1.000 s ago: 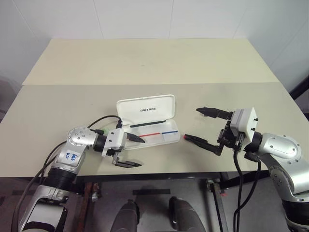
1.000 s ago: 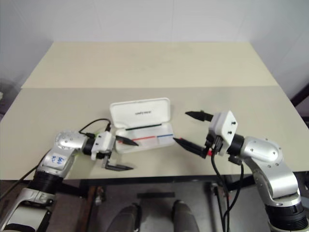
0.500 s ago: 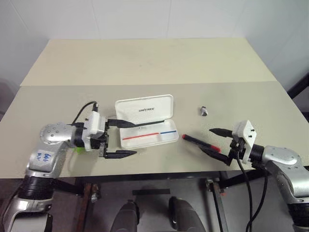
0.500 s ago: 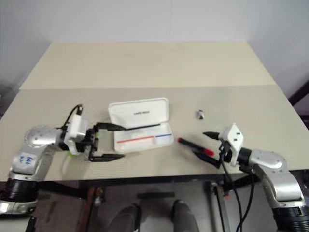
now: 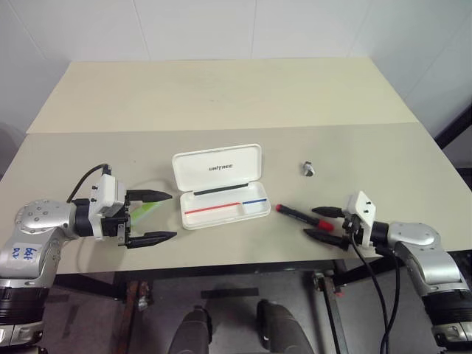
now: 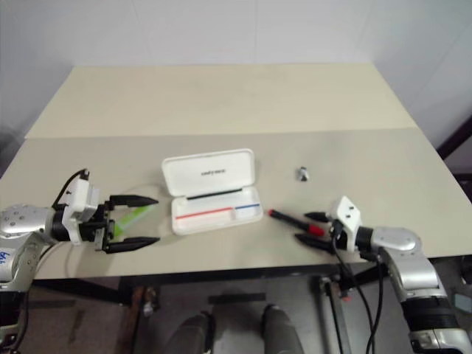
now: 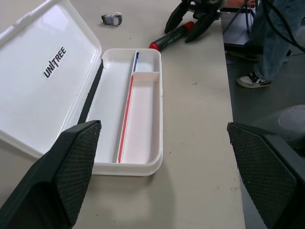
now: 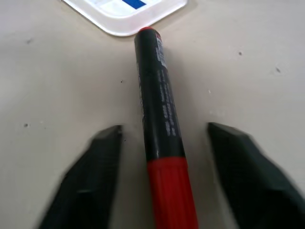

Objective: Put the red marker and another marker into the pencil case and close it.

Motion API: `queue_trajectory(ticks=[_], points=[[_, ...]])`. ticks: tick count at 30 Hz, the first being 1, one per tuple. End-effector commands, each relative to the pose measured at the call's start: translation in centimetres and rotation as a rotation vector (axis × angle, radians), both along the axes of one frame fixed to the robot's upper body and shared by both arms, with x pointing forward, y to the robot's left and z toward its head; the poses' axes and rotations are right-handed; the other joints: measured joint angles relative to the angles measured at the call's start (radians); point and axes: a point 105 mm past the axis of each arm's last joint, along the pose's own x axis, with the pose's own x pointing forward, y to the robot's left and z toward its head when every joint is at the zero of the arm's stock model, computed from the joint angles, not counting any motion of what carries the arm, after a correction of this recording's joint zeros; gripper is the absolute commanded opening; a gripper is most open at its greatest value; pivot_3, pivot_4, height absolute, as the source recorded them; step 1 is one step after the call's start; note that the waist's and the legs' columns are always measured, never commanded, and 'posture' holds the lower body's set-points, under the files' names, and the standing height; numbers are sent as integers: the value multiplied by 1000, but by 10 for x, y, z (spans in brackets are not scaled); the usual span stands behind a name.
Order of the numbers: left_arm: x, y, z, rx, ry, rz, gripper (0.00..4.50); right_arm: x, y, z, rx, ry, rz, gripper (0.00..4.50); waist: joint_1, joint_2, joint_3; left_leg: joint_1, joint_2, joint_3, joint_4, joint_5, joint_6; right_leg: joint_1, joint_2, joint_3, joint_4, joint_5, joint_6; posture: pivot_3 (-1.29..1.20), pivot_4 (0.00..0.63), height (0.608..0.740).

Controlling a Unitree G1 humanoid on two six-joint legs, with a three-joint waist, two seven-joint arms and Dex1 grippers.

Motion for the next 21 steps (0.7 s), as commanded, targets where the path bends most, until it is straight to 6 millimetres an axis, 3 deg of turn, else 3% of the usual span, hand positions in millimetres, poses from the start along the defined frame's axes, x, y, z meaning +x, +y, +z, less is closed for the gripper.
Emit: queue_trajectory(ticks=[1,4,10,15,18,21], points=[[-1,4,7,14,-41,14,4500,-1,7,0,1,-20,34,1726,0,0,0,0,0,0,0,0,0,0,0,0,0,0,0,0,150,740],[0,4,7,13,-44,19,4500,-2,10,1,-6,-25,43,651,-2,0,0,0,0,0,0,0,0,0,0,0,0,0,0,0,150,740],[2,5,6,16,-47,25,4500,-5,5,10,-34,-54,40,628,-1,0,0,0,0,0,0,0,0,0,0,0,0,0,0,0,150,740],[8,20,5,43,-58,69,4500,-7,-3,50,-80,-156,99,628,0,2,1,0,-1,0,-1,0,0,0,-1,0,0,0,0,0,150,740],[11,29,4,55,-65,91,4500,-2,8,75,-85,-226,157,628,-6,2,1,0,0,1,-1,0,0,-1,-1,0,0,0,0,0,150,740],[11,31,1,61,-66,97,4500,7,33,95,-83,-292,244,628,-6,2,1,0,1,1,-1,0,0,-1,0,0,0,0,0,0,150,740]])
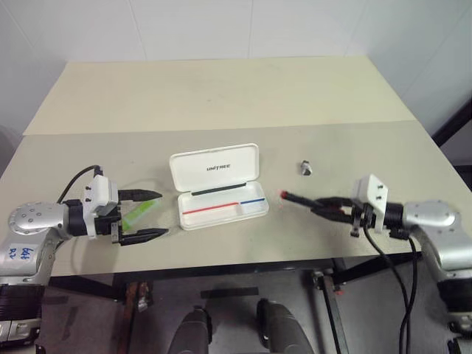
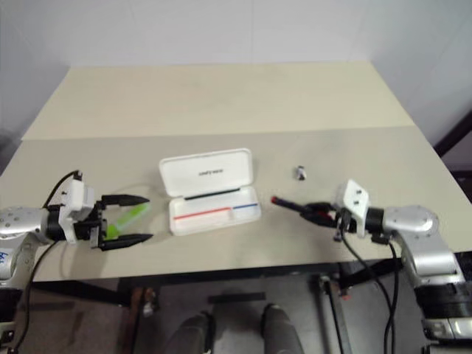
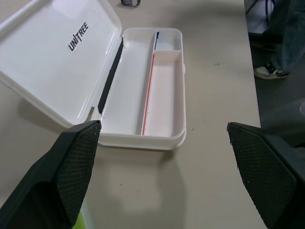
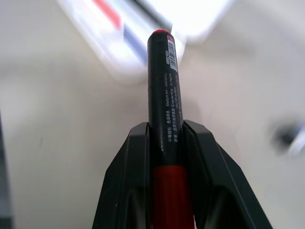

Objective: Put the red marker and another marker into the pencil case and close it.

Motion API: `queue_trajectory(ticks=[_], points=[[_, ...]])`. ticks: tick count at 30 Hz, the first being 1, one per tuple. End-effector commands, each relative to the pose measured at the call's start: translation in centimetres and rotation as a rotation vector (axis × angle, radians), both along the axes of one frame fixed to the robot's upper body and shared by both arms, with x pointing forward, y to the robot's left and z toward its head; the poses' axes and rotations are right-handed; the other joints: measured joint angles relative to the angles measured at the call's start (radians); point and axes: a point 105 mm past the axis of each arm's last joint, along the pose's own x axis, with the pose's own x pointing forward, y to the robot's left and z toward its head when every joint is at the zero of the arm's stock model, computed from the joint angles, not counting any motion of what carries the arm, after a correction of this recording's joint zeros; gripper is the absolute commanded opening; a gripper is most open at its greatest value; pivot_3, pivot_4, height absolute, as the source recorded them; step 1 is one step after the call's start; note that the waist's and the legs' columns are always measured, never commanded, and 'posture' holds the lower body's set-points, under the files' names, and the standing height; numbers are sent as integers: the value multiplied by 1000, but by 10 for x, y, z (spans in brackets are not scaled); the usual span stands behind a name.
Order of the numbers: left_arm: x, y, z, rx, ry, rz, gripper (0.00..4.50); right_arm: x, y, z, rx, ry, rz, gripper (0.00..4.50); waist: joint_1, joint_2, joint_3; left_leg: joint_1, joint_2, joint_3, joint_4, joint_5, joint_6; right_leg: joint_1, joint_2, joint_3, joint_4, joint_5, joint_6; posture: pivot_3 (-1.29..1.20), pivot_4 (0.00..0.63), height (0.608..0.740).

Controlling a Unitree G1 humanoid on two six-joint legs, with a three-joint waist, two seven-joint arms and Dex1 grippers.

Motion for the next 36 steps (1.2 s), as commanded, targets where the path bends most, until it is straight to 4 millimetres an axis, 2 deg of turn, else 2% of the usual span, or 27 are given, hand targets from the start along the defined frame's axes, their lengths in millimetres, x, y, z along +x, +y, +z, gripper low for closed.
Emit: queue_trajectory(ticks=[1,3,6,13,24,34,35,36], points=[[2,8,8,21,-48,23,4500,3,30,25,2,-83,120,628,1,0,0,0,0,0,0,0,0,0,0,0,0,0,0,0,150,740],[2,7,6,20,-49,24,4500,7,44,28,0,-99,159,628,3,0,0,-1,1,-1,-1,0,0,-1,0,-1,0,0,-1,0,150,740],[0,4,3,14,-47,25,4500,14,75,25,-46,-149,272,628,5,0,0,-1,0,-1,-2,0,-1,-2,0,-1,0,0,-1,0,150,740],[-2,2,2,4,-48,39,4500,29,128,21,-103,-246,443,628,3,0,0,-3,0,0,-2,-1,-2,-4,-1,-1,-1,0,0,0,150,740],[-8,1,-2,-8,-40,64,4500,47,156,9,-142,-278,486,628,0,0,0,-3,0,-1,-3,-1,-2,-4,-1,-1,0,0,-1,0,150,740],[-6,-4,-3,-23,-42,62,4500,54,169,0,-155,-295,484,628,-10,0,0,-3,0,-1,-3,0,-3,-5,0,-1,6,-1,-1,0,150,740],[-6,-4,-3,-23,-43,62,4500,54,170,0,-153,-299,486,1354,-12,0,0,-3,0,-1,-3,0,-3,-6,-1,-1,7,-1,-1,0,150,740],[-6,-4,-3,-24,-43,62,4500,54,170,0,-152,-302,487,1574,-16,0,0,-3,0,-1,-3,0,-3,-6,-1,-1,7,-1,-1,0,150,740]])
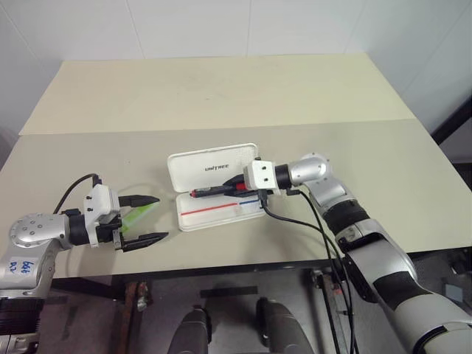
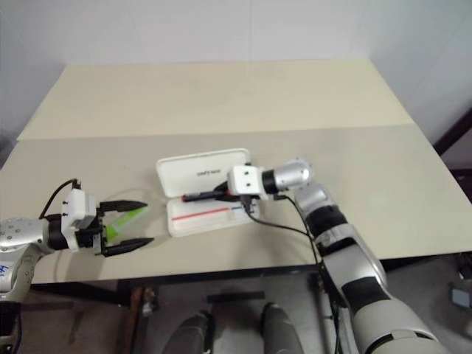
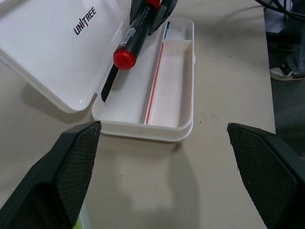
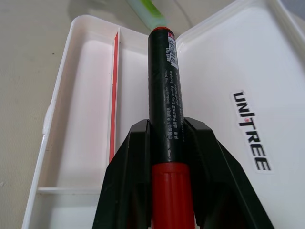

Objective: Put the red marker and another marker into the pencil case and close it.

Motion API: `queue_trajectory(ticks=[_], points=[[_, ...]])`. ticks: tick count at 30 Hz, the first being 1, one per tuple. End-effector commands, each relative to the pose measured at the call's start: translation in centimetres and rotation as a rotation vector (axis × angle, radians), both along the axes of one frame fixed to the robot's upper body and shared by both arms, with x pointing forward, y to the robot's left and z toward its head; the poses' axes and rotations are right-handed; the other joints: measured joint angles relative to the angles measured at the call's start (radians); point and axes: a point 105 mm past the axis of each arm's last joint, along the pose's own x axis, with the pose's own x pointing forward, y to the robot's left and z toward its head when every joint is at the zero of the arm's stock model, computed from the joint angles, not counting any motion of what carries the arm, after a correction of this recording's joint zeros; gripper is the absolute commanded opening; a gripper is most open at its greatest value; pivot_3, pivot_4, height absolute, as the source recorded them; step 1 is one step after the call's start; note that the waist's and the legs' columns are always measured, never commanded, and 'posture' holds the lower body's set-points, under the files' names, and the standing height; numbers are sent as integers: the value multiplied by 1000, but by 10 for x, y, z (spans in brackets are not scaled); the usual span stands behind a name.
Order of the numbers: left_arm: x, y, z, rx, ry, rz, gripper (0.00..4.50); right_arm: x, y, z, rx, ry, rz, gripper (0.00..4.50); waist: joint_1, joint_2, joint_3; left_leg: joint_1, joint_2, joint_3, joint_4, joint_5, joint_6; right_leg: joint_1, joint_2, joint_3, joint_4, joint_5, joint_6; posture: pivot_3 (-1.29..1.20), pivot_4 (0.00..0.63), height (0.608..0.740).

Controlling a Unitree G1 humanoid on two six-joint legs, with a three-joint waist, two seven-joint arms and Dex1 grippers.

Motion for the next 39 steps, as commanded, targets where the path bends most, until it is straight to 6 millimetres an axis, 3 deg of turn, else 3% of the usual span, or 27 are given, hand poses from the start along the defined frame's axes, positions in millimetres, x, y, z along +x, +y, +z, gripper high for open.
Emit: queue_trajectory(ticks=[1,8,13,19,25,34,39], points=[[-1,-4,9,-9,-41,-16,4500,0,6,14,24,-58,24,1854,-5,0,0,0,0,0,0,0,0,0,0,0,0,0,0,0,150,740],[-1,-1,6,-11,-39,-15,4500,-2,12,28,94,-80,42,4452,-11,0,0,0,0,0,0,0,0,0,0,0,1,0,0,0,150,740],[-2,-1,5,-13,-41,-16,4500,-26,15,49,227,1,137,4483,-10,0,0,0,1,-1,0,0,-1,-1,1,0,2,0,0,0,150,740],[-5,9,4,-6,-40,40,4500,-64,-13,56,304,110,141,4483,1,0,0,-1,1,-3,0,0,-1,-1,-2,-1,1,-1,0,0,150,740],[-16,31,1,-5,-43,142,4500,-73,-56,55,361,159,-33,4483,5,0,0,0,1,-2,0,0,0,-1,-4,1,-3,-1,-1,0,150,740],[-14,63,-8,-45,-47,324,4500,-80,-116,33,280,177,-200,4483,19,0,0,0,-1,-1,0,0,0,0,-3,-1,-3,-2,-2,0,150,740],[-7,72,-22,-48,-17,366,4500,-85,-124,34,255,177,-212,4483,17,0,0,1,-1,0,1,0,0,1,-3,0,-3,-1,-2,0,150,740]])
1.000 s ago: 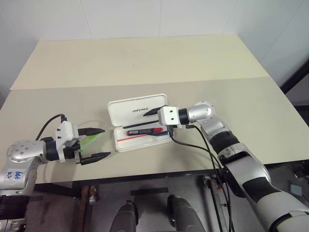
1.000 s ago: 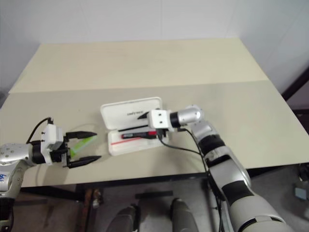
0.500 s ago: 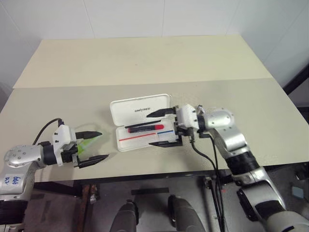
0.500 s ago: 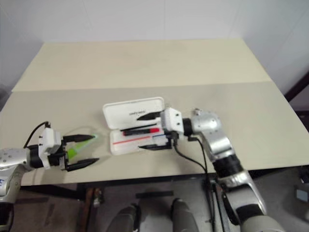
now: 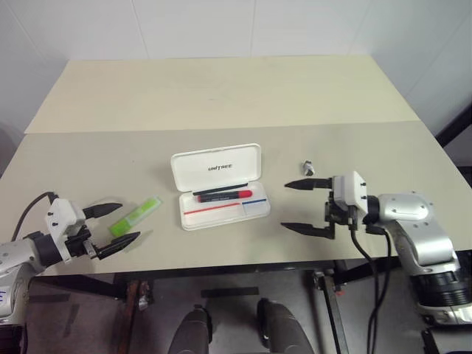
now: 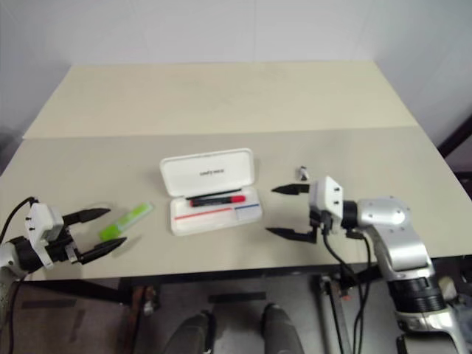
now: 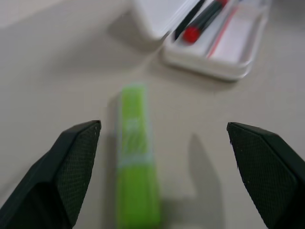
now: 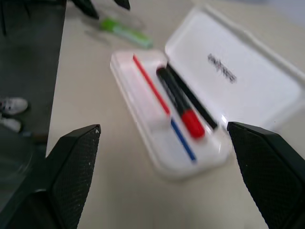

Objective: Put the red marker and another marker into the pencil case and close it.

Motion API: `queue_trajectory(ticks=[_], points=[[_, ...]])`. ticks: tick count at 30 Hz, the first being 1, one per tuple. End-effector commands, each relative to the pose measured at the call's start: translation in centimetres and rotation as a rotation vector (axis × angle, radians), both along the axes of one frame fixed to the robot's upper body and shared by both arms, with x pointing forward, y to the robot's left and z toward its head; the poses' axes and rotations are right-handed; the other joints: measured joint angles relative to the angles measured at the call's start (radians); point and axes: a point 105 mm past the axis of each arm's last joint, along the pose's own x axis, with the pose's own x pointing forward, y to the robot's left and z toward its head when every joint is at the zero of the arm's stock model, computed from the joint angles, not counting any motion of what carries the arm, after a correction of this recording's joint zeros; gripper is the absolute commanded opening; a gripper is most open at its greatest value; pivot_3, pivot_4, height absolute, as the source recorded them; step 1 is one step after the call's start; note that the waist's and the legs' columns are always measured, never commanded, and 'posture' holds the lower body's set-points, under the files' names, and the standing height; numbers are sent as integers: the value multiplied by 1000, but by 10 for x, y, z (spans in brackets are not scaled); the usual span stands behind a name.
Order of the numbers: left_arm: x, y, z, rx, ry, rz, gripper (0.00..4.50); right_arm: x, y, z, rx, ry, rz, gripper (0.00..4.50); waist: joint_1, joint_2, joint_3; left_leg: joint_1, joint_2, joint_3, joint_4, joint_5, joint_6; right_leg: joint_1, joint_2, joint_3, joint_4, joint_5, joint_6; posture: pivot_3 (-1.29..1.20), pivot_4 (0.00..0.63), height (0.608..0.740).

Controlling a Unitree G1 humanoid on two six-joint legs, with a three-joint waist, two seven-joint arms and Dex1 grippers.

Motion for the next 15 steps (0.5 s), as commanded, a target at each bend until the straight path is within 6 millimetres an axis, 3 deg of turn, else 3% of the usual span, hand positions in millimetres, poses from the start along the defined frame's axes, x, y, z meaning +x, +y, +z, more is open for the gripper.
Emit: queue_trajectory(ticks=[1,13,15], points=[[8,5,-5,3,-12,28,4500,-7,3,19,20,-77,31,4483,1,0,0,1,0,0,0,0,0,1,1,0,0,0,0,0,150,740],[21,-3,-38,-68,77,57,4500,-14,16,30,56,-113,39,4483,5,-1,-1,1,1,-2,0,0,0,2,-2,-1,0,0,1,0,150,740],[23,0,-41,-69,75,84,4128,-14,17,32,62,-119,37,4500,5,-1,-1,2,2,-3,0,1,1,3,-3,-1,0,0,1,0,150,740]])
